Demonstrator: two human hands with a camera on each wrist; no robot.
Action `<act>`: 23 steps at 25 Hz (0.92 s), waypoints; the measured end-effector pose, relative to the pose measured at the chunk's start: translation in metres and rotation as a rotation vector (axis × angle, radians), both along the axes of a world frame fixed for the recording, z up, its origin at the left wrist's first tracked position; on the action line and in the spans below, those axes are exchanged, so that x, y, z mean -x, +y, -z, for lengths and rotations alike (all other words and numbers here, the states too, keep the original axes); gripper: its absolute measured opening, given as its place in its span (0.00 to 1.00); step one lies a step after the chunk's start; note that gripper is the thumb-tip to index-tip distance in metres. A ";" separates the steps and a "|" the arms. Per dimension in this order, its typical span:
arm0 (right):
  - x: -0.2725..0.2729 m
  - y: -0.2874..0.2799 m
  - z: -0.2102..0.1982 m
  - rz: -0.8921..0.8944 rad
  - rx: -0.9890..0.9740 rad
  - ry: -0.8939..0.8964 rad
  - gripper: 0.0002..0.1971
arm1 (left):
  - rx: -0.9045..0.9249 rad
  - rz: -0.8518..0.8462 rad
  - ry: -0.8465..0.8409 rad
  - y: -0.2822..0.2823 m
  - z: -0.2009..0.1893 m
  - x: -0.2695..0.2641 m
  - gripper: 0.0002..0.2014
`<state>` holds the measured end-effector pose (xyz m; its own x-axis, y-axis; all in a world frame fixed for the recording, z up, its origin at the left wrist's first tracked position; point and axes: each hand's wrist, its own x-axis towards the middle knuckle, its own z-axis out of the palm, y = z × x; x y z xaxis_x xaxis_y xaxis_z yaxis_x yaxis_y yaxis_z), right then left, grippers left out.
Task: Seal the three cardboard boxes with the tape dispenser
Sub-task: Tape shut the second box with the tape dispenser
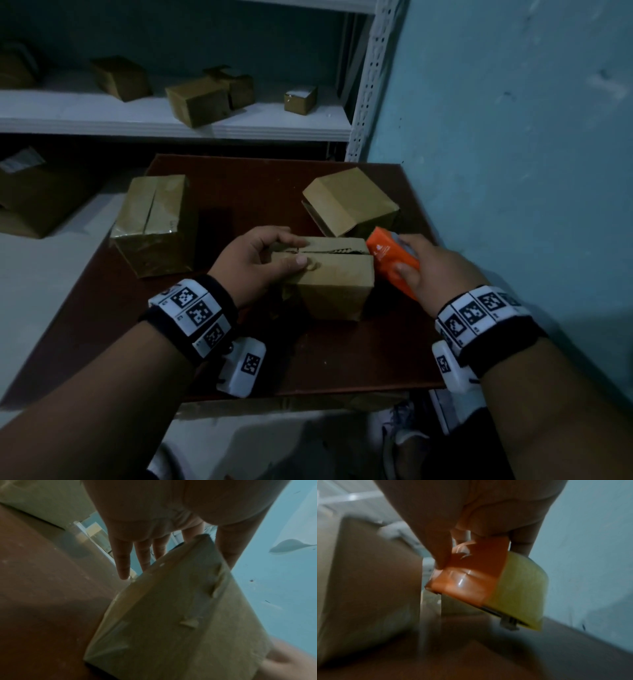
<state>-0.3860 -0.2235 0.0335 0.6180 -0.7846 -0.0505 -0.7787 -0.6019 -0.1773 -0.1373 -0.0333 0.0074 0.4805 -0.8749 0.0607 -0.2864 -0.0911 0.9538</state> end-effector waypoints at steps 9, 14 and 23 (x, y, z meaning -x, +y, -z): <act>-0.002 0.027 -0.116 -0.065 0.136 -0.431 0.30 | 0.036 -0.018 -0.058 -0.003 -0.027 0.003 0.08; -0.045 0.054 -0.153 -0.220 0.022 -0.366 0.31 | 0.336 -0.105 0.070 -0.003 -0.063 0.015 0.15; -0.073 0.059 -0.150 -0.293 0.047 -0.285 0.30 | 0.203 0.175 0.586 0.003 -0.081 0.009 0.11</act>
<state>-0.3127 -0.1647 0.1835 0.7997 -0.5704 0.1874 -0.4963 -0.8037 -0.3281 -0.1465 -0.0307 0.0888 0.3354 -0.9421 0.0046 0.2929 0.1089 0.9499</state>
